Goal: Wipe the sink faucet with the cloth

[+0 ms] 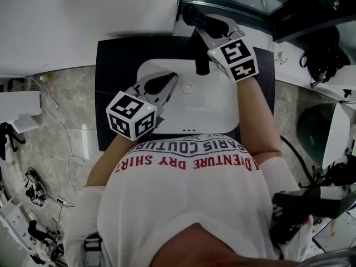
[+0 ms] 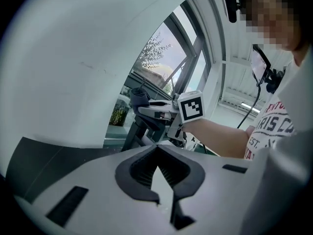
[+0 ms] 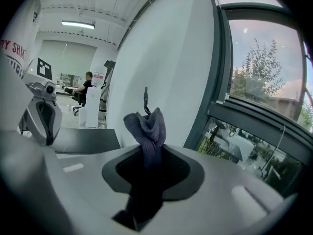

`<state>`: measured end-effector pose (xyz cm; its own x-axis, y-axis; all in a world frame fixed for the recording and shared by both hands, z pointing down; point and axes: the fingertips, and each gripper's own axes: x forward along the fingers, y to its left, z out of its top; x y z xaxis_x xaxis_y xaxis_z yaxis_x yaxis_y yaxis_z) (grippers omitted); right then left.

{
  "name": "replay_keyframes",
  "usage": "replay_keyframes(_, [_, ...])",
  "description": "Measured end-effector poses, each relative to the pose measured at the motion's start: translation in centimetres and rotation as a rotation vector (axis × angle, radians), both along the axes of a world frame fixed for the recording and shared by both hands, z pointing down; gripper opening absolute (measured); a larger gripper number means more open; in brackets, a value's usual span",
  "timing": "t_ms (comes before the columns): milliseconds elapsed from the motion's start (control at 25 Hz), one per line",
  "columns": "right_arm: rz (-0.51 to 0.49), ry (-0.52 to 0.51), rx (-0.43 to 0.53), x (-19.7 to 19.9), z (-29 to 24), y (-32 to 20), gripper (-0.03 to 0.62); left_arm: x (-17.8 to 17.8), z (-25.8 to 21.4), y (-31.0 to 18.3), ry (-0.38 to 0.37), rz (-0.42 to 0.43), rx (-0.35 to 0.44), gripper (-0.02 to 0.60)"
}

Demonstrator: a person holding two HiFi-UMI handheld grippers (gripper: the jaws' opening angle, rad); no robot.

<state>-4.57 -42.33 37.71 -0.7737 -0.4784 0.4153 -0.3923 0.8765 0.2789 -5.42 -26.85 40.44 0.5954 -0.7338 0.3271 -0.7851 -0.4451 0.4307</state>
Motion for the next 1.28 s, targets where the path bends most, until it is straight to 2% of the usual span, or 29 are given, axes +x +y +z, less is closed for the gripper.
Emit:
replay_keyframes(360, [0.009, -0.012, -0.041, 0.0, 0.4, 1.0, 0.077, 0.1, -0.1, 0.5, 0.004, -0.008, 0.005, 0.002])
replay_keyframes(800, [-0.038, -0.03, -0.049, 2.2, 0.7, 7.8, 0.077, 1.3, -0.6, 1.3, -0.001, 0.008, 0.01, 0.002])
replay_keyframes(1040, [-0.041, -0.028, -0.056, 2.6, 0.9, 8.0, 0.077, 2.0, -0.7, 1.7, -0.004, 0.017, 0.01, 0.002])
replay_keyframes(1280, [-0.066, 0.05, 0.115, 3.5, -0.1, 9.5, 0.077, 2.3, -0.5, 2.1, -0.005, 0.022, 0.007, 0.002])
